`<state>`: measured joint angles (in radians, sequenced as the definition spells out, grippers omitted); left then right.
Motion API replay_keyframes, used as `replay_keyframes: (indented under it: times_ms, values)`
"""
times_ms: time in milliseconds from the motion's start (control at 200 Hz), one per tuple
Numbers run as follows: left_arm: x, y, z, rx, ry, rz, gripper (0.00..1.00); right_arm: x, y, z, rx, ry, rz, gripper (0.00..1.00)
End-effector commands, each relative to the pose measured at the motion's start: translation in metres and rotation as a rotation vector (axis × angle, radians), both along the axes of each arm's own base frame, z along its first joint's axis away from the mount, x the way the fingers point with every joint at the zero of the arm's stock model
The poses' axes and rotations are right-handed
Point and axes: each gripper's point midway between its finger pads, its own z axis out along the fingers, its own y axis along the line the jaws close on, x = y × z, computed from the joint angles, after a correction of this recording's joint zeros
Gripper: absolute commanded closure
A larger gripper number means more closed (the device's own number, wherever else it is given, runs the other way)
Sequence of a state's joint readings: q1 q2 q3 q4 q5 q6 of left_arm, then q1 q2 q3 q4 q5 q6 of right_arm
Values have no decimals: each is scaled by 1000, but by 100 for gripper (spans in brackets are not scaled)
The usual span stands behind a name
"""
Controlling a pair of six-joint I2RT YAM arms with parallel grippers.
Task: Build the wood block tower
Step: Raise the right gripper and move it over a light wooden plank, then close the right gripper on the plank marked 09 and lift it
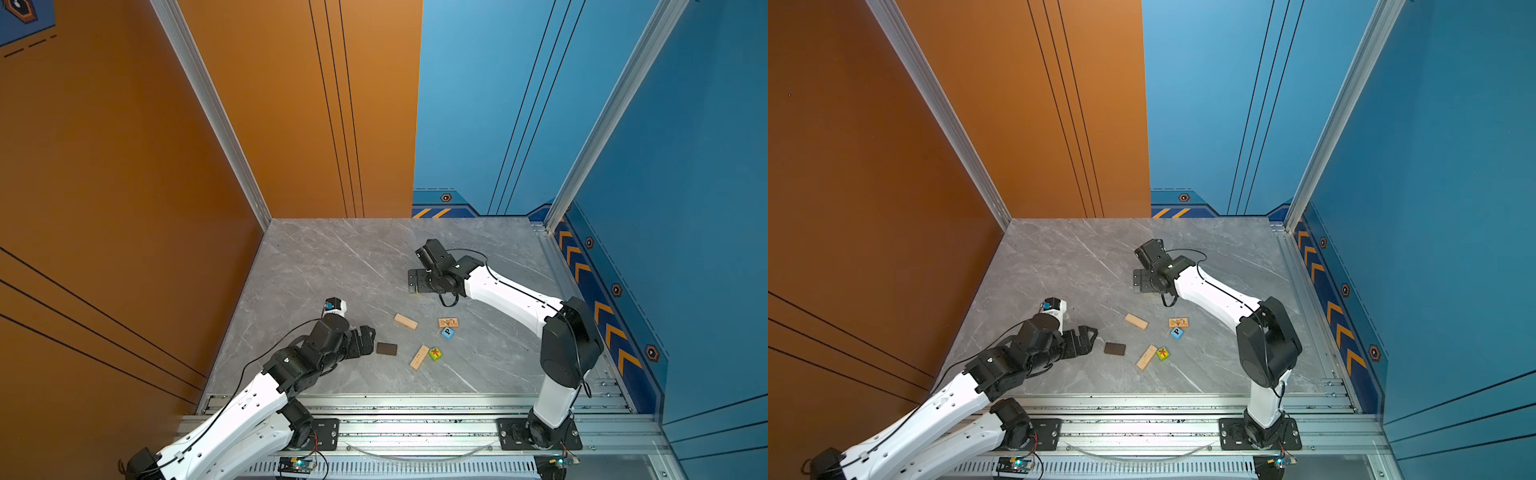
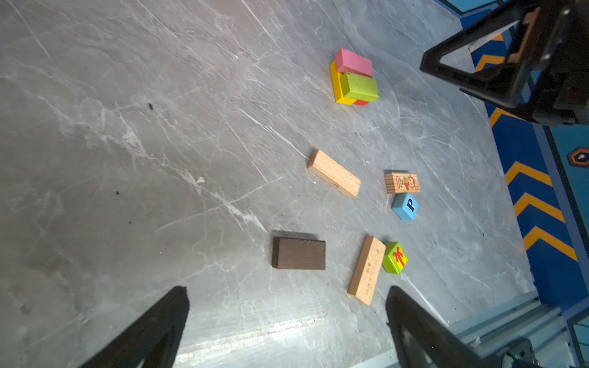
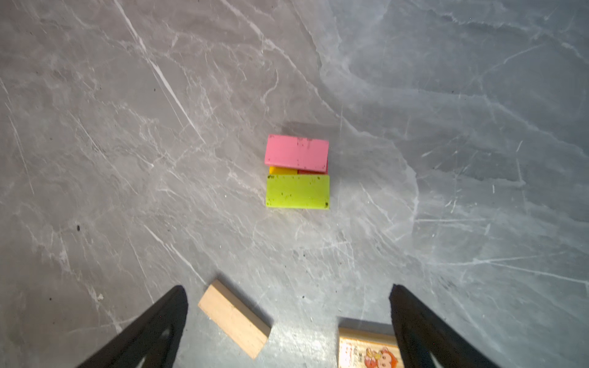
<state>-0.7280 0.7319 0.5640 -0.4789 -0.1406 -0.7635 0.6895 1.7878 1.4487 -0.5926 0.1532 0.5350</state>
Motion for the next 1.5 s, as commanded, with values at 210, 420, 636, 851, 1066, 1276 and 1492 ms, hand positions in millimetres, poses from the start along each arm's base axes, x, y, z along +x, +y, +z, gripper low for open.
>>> replay_keyframes:
  times_ms: [210,420,636,851,1066,1276,1492]
  values:
    - [-32,-6,-14,74,-31,-40,2,-61,15,-17,-20,42,139,8]
    - [-48,-8,-27,78,-41,-67,2,-74,42,-42,-16,83,229,16]
    - [-51,-5,-34,99,-37,-72,2,-69,67,-66,-23,139,285,28]
    - [-51,-1,-41,118,-30,-62,2,-67,79,-88,-33,186,317,34]
    - [-48,5,-44,117,-13,-39,2,-67,78,-106,-63,213,332,34]
    - [-44,7,-44,116,0,-24,2,-66,72,-117,-87,229,339,35]
    - [-42,6,-42,118,6,-21,2,-63,62,-121,-133,232,315,57]
